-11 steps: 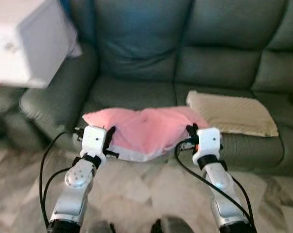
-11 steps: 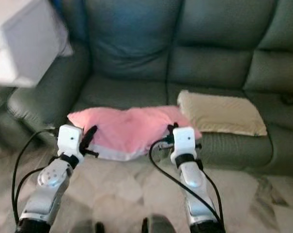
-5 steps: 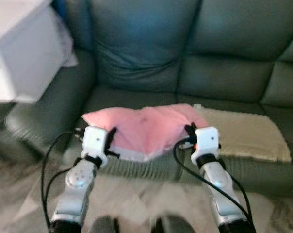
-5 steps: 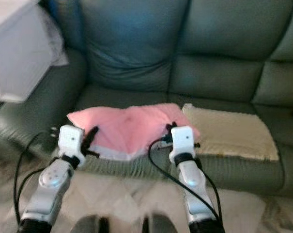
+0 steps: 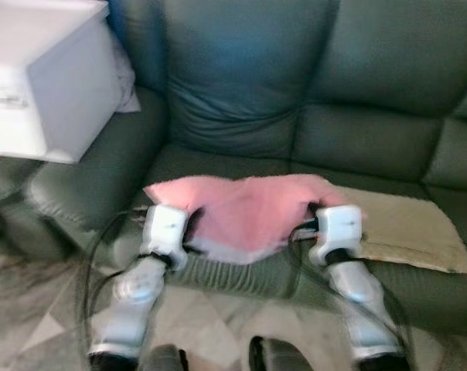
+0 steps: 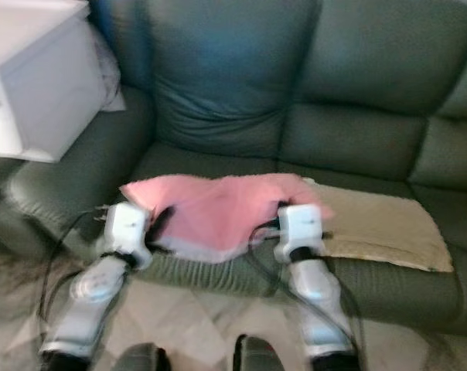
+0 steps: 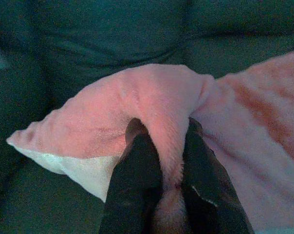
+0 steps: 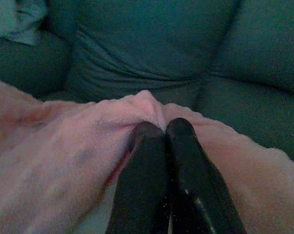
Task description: Move the pillow to the sofa
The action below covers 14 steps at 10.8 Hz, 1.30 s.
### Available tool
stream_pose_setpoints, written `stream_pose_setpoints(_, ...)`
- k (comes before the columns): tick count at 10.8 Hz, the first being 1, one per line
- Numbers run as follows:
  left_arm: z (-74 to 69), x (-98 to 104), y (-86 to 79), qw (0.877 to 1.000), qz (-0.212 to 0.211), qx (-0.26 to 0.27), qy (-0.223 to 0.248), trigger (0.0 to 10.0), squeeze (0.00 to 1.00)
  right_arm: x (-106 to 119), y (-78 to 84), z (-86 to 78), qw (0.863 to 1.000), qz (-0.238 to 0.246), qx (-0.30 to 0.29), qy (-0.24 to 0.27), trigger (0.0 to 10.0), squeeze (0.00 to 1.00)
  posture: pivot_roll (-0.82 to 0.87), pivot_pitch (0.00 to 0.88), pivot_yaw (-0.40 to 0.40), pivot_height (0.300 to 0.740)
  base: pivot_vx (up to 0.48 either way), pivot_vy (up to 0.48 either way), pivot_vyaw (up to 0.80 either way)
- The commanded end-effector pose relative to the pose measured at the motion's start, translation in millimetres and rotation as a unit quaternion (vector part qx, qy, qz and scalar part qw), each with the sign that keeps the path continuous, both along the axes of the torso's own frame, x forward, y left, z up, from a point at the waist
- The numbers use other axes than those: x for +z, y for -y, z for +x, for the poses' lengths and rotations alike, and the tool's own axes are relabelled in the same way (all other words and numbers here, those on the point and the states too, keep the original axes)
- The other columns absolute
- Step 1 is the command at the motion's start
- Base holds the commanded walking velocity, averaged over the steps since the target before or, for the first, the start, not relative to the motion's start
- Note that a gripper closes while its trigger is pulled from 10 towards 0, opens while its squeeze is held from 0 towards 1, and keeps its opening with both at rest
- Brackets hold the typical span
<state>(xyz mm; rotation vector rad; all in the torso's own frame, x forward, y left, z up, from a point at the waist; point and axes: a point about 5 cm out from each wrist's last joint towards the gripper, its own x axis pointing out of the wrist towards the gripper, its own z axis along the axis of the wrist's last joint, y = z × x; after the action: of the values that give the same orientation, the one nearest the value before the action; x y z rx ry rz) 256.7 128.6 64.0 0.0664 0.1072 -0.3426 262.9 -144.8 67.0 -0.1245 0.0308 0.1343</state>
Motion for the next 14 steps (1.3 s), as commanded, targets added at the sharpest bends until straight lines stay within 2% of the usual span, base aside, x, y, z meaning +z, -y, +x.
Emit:
stream_pose_setpoints(1,1.7,5.2,13.2,1.0,-0.007,-0.02,0.011,10.0,0.0,3.6,9.9,0.8,1.0,-0.008,-0.01,0.008,10.0,0.0,-0.03,0.104,-0.068,0.74,0.0,0.48,0.0)
stream_pose_setpoints(5,0.6,4.8,17.1,1.0,-0.012,-0.021,0.011,10.0,0.0,3.8,11.5,-0.7,1.0,-0.01,-0.01,0.008,10.0,0.0,-0.04,0.106,-0.072,0.74,0.0,0.48,0.0)
stream_pose_setpoints(7,0.8,7.5,16.9,1.0,0.0,-0.011,0.03,10.0,0.0,3.9,12.2,-0.8,1.0,-0.012,-0.009,0.008,10.0,0.0,-0.04,0.107,-0.076,0.74,0.0,0.0,0.0)
stream_pose_setpoints(8,0.4,7.9,18.8,0.999,-0.013,-0.019,0.025,10.0,0.0,4.0,12.2,-0.2,1.0,-0.012,-0.009,0.007,10.0,0.0,-0.03,0.107,-0.078,0.74,0.0,0.0,0.0)
stream_pose_setpoints(12,0.2,9.7,14.6,0.999,-0.023,-0.016,0.03,10.0,0.0,3.6,12.9,-1.5,1.0,-0.012,-0.011,0.006,10.0,0.0,-0.04,0.109,-0.078,0.74,0.0,0.0,-0.39)
stream_pose_setpoints(14,-1.8,9.0,15.0,0.999,-0.028,-0.021,0.027,10.0,0.0,2.4,13.5,-3.7,1.0,-0.011,-0.015,0.004,10.0,0.0,-0.04,0.107,-0.076,0.74,0.131,0.0,0.0)
